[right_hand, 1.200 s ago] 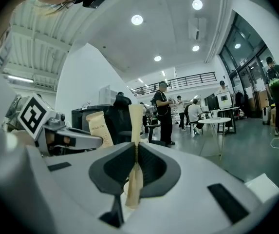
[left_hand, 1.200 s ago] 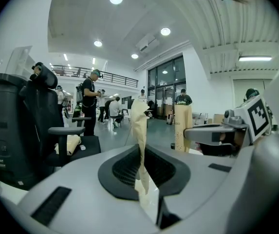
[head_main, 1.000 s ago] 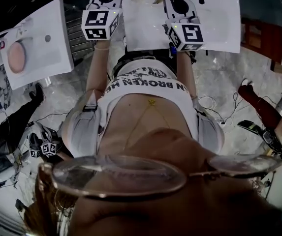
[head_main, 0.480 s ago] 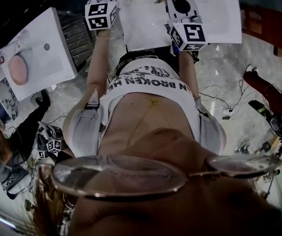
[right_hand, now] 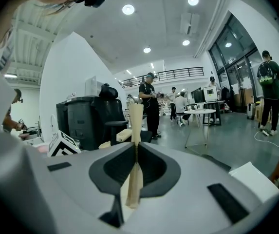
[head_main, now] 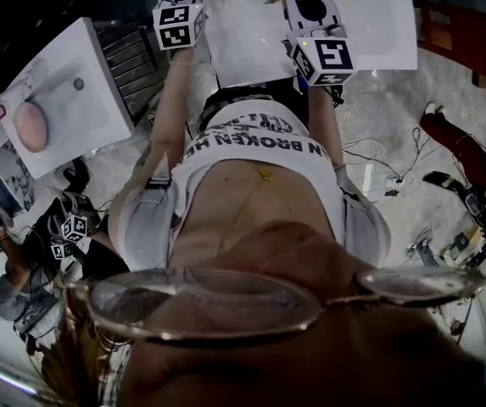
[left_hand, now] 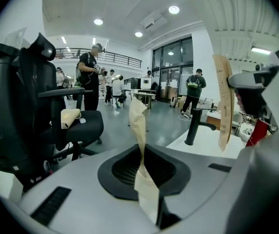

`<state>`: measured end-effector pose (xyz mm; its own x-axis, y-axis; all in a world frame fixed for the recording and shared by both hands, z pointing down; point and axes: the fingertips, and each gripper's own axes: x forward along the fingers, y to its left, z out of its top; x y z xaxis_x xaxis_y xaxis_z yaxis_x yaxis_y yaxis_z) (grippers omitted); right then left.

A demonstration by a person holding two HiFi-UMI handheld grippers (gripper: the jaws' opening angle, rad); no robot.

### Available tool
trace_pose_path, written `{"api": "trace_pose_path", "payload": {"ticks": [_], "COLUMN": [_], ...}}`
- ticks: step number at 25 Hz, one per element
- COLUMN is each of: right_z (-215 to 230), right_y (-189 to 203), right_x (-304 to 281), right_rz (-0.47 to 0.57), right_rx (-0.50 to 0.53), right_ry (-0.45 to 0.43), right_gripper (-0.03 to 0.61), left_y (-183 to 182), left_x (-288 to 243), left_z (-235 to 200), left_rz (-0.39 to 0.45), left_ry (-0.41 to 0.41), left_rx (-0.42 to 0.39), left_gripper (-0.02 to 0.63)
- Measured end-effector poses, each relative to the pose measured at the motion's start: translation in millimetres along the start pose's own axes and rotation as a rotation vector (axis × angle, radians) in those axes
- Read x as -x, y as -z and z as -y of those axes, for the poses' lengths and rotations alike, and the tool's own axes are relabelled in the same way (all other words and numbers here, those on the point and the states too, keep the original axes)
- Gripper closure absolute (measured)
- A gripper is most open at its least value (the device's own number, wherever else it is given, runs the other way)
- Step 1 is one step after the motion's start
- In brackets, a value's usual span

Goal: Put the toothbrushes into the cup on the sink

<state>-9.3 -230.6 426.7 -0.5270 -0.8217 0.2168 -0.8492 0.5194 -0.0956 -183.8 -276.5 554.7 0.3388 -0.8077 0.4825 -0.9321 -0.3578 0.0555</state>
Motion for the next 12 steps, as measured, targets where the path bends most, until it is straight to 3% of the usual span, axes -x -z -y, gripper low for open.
{"api": "trace_pose_path", "payload": {"ticks": [8, 12], "right_z": [4, 8], "right_y": [6, 5], "right_x": [-8, -9], "right_rz": [-0.003, -0.002], "right_rx": [-0.01, -0.004], "right_ry": [0.004, 0.005], "right_gripper": [0.543, 0.543], "left_y": [3, -2], "left_x": [5, 16], "left_z": [-4, -7], "left_rz": [0.03, 0.059], "left_ry": [-0.009, -0.029], "left_rx": [0.011, 0.037], "left_gripper": [0.572, 0.477]}}
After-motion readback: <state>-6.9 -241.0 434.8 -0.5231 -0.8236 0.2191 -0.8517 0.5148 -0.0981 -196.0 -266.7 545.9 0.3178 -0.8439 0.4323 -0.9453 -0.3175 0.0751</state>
